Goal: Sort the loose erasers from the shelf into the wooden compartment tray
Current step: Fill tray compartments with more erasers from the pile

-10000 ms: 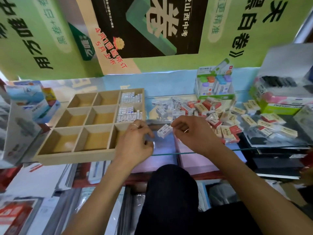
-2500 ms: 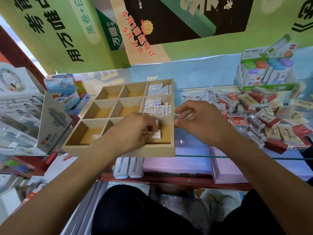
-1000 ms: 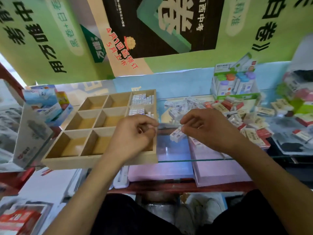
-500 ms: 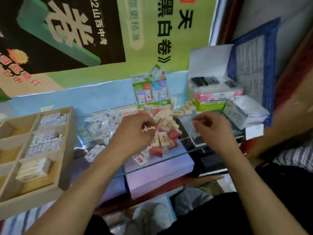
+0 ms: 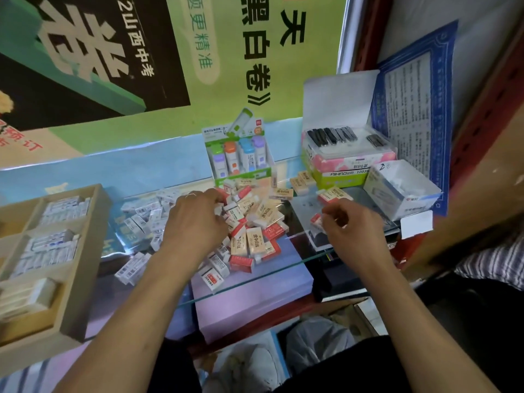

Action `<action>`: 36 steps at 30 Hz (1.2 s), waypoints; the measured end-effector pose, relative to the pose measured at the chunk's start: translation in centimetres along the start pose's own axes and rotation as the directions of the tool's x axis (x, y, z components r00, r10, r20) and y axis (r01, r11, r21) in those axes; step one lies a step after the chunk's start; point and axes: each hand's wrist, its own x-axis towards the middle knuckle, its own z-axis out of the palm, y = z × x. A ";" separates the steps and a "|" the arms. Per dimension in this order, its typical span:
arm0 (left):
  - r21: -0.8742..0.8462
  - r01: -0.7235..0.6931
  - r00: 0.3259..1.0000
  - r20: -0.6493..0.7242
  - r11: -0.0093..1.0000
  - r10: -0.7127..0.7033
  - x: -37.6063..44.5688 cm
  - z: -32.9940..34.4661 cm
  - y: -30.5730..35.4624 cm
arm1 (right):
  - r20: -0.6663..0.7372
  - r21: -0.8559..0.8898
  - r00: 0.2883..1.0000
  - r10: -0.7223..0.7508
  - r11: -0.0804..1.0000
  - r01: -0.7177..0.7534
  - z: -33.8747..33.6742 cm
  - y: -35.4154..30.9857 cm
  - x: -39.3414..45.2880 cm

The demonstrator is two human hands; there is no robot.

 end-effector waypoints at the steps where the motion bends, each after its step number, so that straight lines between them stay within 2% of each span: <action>1: -0.012 0.000 1.000 0.003 1.000 0.000 0.1 0.1 -0.2 | 0.003 0.008 1.000 -0.008 1.000 0.008 0.2 -0.3 0.0; 5: -0.030 -0.013 1.000 0.007 0.999 0.014 0.6 0.4 -0.6 | 0.017 0.016 0.999 -0.029 0.999 0.029 0.9 -1.2 0.2; 8: -0.046 -0.041 0.998 -0.052 0.998 0.038 0.5 0.4 -0.8 | 0.031 0.024 0.998 -0.047 0.999 0.047 1.2 -1.7 0.1; 11: -0.141 -0.079 0.991 -0.117 0.987 0.063 0.0 0.1 -0.8 | 0.063 0.032 0.996 -0.068 0.997 0.066 1.7 -2.3 0.1; 17: -0.291 -0.204 0.973 -0.161 0.935 0.163 -1.7 -0.4 0.2 | 0.187 0.030 0.973 -0.139 0.990 0.135 4.5 -4.6 1.8; 20: -0.283 -0.244 0.965 -0.167 0.927 0.203 -2.4 -0.4 0.3 | 0.285 -0.097 0.956 -0.063 0.991 0.095 6.2 -5.5 2.7; 22: -0.284 -0.252 0.963 -0.164 0.925 0.212 -2.7 -0.4 0.0 | 0.305 -0.214 0.952 -0.007 0.974 0.075 6.9 -6.1 3.0; 24: -0.288 -0.244 0.966 -0.153 0.926 0.207 -2.8 -0.5 -0.5 | 0.304 -0.232 0.953 0.000 0.970 0.074 7.2 -6.5 3.2; 32: -0.387 -0.193 0.974 -0.184 0.902 0.129 -2.9 -0.9 -2.7 | 0.275 0.013 0.961 -0.004 1.000 0.000 7.7 -8.1 2.8; 36: -0.504 -0.150 0.982 -0.177 0.851 0.068 -3.1 -1.2 -2.9 | 0.180 0.268 0.983 0.035 0.960 -0.084 6.5 -8.4 2.1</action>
